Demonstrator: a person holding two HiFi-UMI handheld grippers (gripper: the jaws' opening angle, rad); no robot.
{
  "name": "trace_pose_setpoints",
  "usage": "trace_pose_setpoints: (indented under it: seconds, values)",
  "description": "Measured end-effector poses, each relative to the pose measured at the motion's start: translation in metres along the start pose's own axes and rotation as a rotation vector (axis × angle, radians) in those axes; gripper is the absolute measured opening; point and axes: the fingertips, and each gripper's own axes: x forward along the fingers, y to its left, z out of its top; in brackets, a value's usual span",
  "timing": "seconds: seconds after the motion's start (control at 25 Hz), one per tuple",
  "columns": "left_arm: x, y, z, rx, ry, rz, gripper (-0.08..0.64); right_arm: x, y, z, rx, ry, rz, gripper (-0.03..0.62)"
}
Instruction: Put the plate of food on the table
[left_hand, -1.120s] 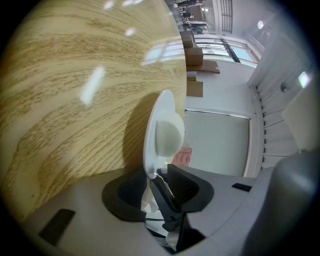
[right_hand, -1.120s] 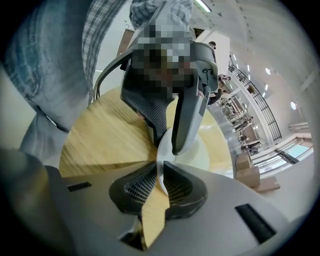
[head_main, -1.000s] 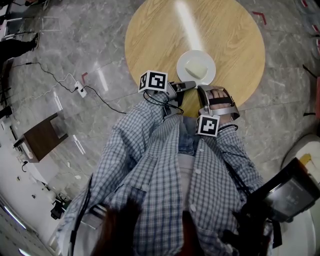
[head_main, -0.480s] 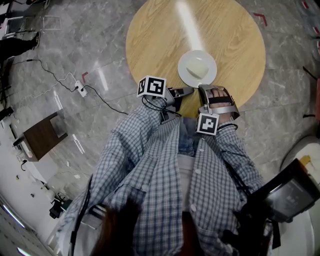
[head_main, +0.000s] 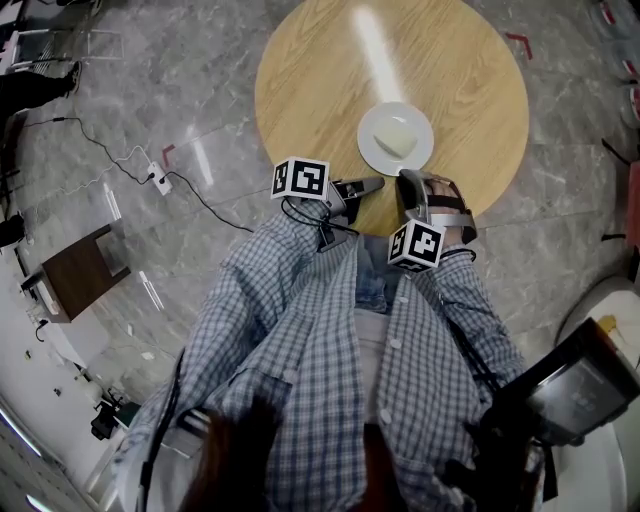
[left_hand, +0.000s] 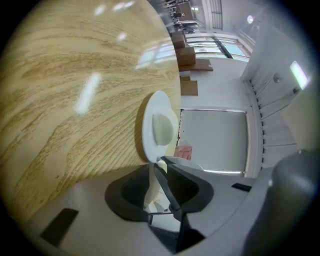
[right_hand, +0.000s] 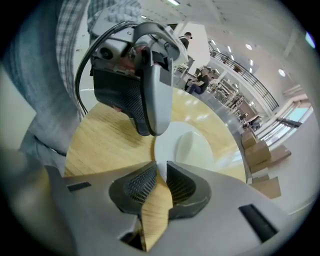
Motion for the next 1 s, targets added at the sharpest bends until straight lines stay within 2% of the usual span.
trace_pose_setpoints:
  seconds: [0.16, 0.36, 0.48, 0.6, 0.72, 0.84, 1.0]
  values:
    - [-0.005, -0.009, 0.009, 0.088, -0.064, 0.008, 0.117, -0.012, -0.011, 0.003, 0.184, -0.035, -0.006, 0.046]
    - [-0.019, -0.026, 0.022, 0.207, -0.165, 0.016, 0.056, -0.030, -0.043, 0.003, 0.528, -0.105, -0.049, 0.043]
    - [-0.026, -0.037, 0.024, 0.293, -0.205, 0.022, 0.017, -0.045, -0.060, 0.003, 0.724, -0.176, -0.072, 0.008]
    - [-0.033, -0.055, 0.025, 0.364, -0.227, 0.008, 0.008, -0.063, -0.074, 0.007, 0.883, -0.255, -0.079, 0.008]
    - [-0.042, -0.074, 0.022, 0.411, -0.251, -0.020, 0.008, -0.078, -0.078, 0.004, 0.966, -0.279, -0.095, 0.008]
    - [-0.051, -0.091, 0.020, 0.471, -0.283, -0.028, 0.008, -0.090, -0.081, 0.004, 0.967, -0.289, -0.132, 0.007]
    - [-0.072, -0.112, 0.016, 0.545, -0.357, -0.038, 0.008, -0.122, -0.091, 0.020, 0.974, -0.378, -0.222, 0.008]
